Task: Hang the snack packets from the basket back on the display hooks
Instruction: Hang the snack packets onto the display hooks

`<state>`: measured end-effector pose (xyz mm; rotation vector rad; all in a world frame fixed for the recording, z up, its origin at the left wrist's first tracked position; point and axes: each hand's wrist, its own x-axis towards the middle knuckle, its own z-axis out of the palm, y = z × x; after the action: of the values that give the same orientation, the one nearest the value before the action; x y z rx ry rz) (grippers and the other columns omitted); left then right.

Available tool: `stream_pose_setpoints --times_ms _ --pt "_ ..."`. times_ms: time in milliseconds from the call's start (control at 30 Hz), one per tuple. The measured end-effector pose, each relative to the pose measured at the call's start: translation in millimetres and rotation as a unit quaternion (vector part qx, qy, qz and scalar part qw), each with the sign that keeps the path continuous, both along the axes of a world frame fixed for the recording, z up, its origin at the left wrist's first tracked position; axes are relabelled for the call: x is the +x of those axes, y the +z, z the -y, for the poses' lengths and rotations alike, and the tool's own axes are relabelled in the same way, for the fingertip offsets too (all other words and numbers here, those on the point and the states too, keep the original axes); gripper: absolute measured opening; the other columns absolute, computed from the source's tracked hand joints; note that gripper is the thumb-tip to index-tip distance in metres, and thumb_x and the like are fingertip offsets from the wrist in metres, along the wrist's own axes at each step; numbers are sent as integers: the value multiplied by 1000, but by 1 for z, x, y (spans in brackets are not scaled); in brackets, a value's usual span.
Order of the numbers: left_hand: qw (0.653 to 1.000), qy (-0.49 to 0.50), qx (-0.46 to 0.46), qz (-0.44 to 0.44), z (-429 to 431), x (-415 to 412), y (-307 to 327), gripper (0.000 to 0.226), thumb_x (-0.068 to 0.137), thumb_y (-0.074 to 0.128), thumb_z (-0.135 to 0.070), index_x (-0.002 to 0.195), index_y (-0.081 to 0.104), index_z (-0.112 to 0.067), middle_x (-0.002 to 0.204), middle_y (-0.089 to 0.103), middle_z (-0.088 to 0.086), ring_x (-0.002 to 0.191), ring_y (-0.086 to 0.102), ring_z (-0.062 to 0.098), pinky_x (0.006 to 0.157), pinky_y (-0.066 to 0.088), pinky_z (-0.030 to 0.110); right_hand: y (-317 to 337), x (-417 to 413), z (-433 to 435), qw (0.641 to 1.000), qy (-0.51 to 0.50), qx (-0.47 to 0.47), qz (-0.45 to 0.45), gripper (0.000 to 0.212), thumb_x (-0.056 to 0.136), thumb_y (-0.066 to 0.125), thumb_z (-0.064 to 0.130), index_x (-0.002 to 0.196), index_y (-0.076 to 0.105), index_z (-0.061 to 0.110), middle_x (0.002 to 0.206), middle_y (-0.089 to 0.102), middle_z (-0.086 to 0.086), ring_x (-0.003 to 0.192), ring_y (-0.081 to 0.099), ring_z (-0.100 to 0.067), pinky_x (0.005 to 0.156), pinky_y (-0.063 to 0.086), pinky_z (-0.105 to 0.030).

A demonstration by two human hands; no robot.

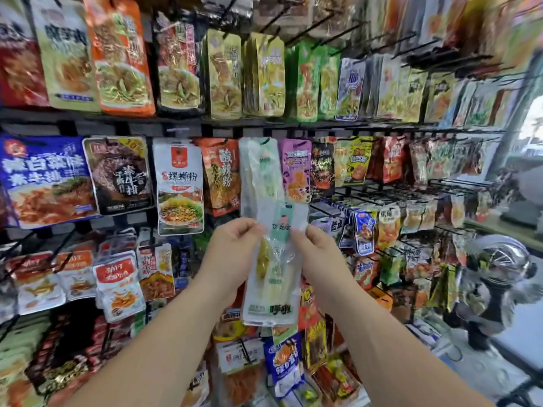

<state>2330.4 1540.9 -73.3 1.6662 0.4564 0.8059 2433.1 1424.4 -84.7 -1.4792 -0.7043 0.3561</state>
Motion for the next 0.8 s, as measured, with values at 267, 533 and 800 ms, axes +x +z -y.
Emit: stream_pose_setpoints --times_ms 267,533,800 --pt "999 37 31 5 -23 48 47 34 105 56 -44 94 74 -17 94 72 15 95 70 36 93 56 50 47 53 -55 998 -24 66 10 35 96 60 39 103 72 8 106 70 -29 83 69 -43 76 55 -68" --pt "983 166 80 23 -49 111 73 40 107 54 -33 94 65 3 74 52 9 69 49 18 69 39 34 82 117 -97 997 -2 65 32 41 101 61 33 72 51 5 63 48 -6 57 49 -19 58 40 -31" --pt "958 253 134 10 -78 138 87 51 105 57 -29 58 39 -20 51 33 -5 57 37 22 62 32 35 109 145 -125 994 -4 49 101 55 102 61 27 58 30 19 30 23 14 29 26 -8 34 15 -20"
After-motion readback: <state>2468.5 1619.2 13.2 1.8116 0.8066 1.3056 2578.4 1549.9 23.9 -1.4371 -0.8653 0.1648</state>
